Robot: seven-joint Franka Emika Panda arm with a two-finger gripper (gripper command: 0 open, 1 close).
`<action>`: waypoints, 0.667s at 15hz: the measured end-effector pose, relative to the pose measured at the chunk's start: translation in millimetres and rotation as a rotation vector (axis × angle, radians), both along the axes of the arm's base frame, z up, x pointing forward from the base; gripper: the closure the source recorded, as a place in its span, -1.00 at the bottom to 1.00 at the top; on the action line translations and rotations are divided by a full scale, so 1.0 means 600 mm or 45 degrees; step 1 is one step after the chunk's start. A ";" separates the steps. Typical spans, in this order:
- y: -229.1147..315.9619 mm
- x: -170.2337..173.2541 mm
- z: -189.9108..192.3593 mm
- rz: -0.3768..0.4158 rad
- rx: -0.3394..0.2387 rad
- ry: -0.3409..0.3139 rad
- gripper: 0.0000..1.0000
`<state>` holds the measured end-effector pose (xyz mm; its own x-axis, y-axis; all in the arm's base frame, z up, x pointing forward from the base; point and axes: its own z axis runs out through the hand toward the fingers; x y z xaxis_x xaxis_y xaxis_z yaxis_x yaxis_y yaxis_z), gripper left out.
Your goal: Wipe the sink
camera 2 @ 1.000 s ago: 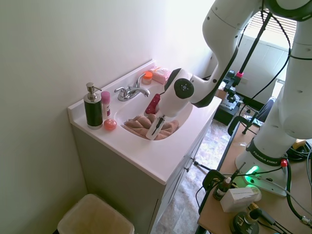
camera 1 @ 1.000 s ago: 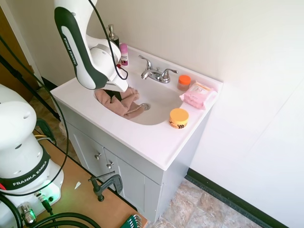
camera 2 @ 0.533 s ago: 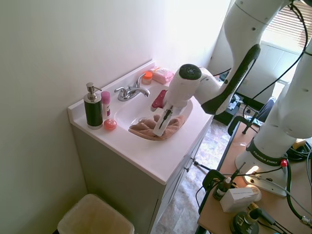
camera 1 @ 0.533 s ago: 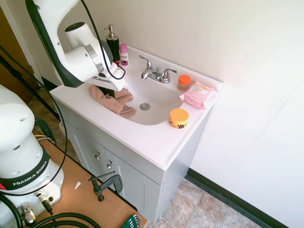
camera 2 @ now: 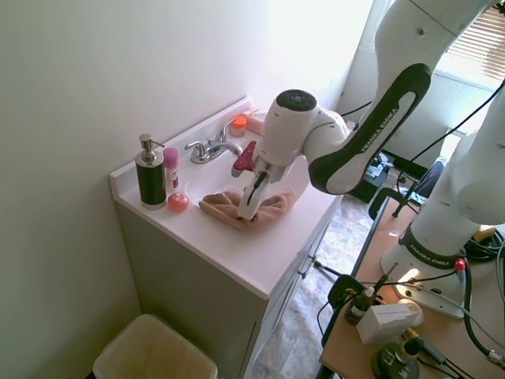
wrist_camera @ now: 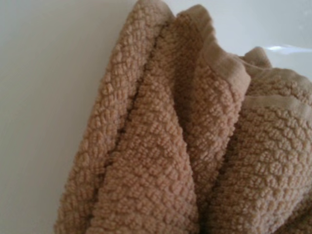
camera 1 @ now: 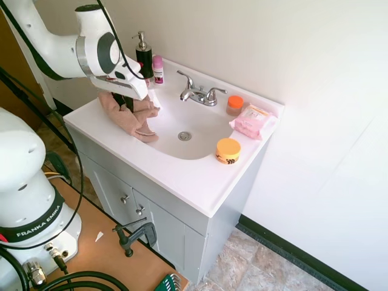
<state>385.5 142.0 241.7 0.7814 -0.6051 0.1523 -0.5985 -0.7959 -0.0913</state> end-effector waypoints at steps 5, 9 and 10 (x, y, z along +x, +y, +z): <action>0.006 -0.020 0.105 0.050 -0.001 0.057 1.00; 0.004 -0.041 0.143 0.075 -0.024 0.114 1.00; 0.010 -0.048 0.146 0.087 -0.029 0.131 1.00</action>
<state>356.9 148.0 329.1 0.8331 -0.5471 0.0820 -0.5479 -0.8364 -0.0134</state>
